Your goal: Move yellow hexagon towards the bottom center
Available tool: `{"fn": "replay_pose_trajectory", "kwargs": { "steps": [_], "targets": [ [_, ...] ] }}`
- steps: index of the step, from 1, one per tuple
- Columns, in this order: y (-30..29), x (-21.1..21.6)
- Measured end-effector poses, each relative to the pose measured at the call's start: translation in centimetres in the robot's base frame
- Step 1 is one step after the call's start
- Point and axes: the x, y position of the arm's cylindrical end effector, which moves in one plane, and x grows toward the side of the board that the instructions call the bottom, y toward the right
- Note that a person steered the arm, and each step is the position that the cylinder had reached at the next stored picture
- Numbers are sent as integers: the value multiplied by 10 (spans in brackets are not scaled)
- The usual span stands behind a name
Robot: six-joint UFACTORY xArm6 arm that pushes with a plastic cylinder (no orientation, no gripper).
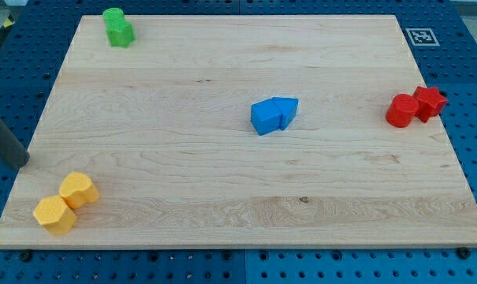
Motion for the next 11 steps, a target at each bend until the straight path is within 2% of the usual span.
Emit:
{"fn": "replay_pose_trajectory", "kwargs": {
  "steps": [2, 5, 8, 11],
  "targets": [
    [6, 85],
    [120, 89],
    [144, 105],
    [200, 90]
  ]
}}
